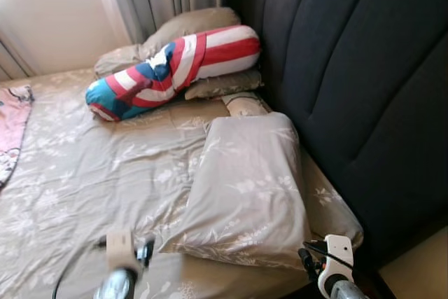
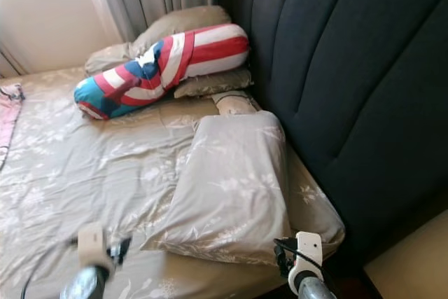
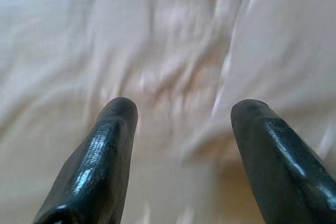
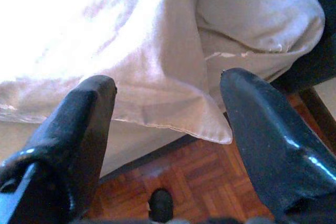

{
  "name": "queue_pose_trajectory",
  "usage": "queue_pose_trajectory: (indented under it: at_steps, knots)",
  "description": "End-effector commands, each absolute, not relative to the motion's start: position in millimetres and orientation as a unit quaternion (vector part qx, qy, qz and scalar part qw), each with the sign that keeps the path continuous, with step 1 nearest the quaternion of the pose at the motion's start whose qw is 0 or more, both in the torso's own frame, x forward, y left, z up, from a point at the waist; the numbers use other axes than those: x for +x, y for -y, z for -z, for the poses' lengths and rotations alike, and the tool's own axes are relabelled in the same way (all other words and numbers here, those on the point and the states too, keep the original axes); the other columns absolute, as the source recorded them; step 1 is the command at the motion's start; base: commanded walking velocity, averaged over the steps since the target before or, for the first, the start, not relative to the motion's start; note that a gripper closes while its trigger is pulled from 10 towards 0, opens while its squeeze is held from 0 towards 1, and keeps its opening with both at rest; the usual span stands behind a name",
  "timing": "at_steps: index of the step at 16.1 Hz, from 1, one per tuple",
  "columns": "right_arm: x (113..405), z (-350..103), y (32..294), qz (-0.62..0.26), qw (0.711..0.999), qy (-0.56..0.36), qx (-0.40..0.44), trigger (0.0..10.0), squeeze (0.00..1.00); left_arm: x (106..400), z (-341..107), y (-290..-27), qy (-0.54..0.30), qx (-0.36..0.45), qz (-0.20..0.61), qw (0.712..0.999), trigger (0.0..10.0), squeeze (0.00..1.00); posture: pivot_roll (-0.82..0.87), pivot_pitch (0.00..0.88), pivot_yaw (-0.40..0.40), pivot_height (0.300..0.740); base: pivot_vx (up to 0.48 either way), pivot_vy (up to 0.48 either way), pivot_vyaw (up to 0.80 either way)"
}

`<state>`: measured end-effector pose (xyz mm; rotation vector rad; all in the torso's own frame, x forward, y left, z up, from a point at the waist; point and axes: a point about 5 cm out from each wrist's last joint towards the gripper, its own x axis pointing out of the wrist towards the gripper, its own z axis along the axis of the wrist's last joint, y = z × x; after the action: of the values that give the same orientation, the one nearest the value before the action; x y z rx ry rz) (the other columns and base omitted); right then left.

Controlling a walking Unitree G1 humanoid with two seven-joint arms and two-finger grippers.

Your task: Clean up the room

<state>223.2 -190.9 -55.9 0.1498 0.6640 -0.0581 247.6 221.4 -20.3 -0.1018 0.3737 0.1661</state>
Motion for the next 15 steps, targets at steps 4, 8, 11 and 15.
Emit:
queue_pose_trajectory:
  at_steps: [4,8,11,15]
  knots:
    - [289.7,-2.4,180.0,0.010,0.983,-0.168,0.074,10.0,0.00,278.9,-16.7,-204.8,-0.071,-0.053,-0.044,0.995,10.0,0.00,-0.02,0.000,-0.021,0.740,0.000,0.000,0.00]
    - [290.8,-7.9,178.1,0.010,0.988,-0.135,0.072,10.0,0.00,279.7,-20.7,-200.5,-0.051,-0.052,-0.040,0.997,10.0,0.00,-0.02,0.000,-0.010,0.740,0.000,0.000,0.00]
    - [280.9,-3.8,170.1,0.011,0.992,-0.116,0.054,10.0,0.00,280.2,-28.7,-209.5,-0.035,-0.038,-0.025,0.998,10.0,0.00,-0.02,0.000,0.035,0.740,0.000,0.000,0.00]
    - [294.4,-19.8,163.6,-0.003,0.996,-0.078,0.046,10.0,0.00,293.1,-47.4,-216.2,-0.006,-0.048,-0.014,0.999,10.0,0.00,-0.02,0.000,0.045,0.740,0.000,0.000,0.00]
